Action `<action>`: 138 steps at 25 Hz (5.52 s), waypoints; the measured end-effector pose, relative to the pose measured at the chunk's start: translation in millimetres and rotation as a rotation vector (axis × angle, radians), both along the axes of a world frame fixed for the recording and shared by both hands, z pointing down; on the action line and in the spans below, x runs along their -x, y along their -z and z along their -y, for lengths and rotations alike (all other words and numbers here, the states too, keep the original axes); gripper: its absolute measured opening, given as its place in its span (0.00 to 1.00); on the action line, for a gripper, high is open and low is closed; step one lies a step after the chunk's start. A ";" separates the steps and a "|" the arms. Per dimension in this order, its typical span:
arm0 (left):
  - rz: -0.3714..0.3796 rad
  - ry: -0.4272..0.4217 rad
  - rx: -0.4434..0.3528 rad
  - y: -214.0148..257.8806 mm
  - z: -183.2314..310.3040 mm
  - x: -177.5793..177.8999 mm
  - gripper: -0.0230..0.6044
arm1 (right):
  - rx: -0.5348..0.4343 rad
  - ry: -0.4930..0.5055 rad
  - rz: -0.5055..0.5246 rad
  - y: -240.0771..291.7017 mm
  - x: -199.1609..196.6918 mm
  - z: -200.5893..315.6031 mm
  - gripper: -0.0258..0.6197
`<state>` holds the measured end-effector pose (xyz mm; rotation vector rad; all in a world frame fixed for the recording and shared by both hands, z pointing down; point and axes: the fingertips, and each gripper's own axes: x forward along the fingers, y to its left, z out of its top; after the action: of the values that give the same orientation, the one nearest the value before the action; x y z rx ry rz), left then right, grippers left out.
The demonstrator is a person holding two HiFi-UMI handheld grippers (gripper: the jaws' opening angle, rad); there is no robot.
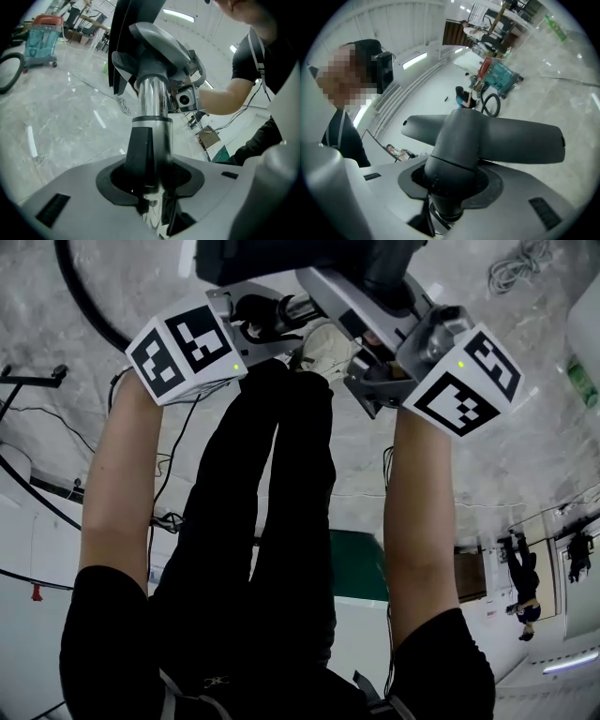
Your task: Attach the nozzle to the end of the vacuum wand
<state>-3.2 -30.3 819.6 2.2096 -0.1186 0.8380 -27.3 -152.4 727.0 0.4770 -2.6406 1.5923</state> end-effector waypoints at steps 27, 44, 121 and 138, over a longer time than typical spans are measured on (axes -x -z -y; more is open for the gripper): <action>0.004 0.012 0.010 -29.4 -1.3 -35.4 0.31 | 0.462 -0.152 -0.374 -46.3 -78.0 -13.5 0.31; 0.101 0.088 -0.034 -43.5 17.4 -28.5 0.29 | 0.325 -0.227 -0.429 -56.8 -65.3 1.1 0.33; 0.369 1.002 -0.292 378.6 158.8 35.5 0.05 | -0.402 -0.677 -0.873 340.1 -166.3 56.1 0.06; 0.070 0.929 -0.692 806.5 170.0 -0.9 0.05 | -0.611 -0.836 -0.528 734.1 -160.1 50.0 0.06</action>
<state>-2.3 -200.2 13.0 2.3100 -1.5230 0.3444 132.9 -202.4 -7.2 1.8916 -2.5282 0.4744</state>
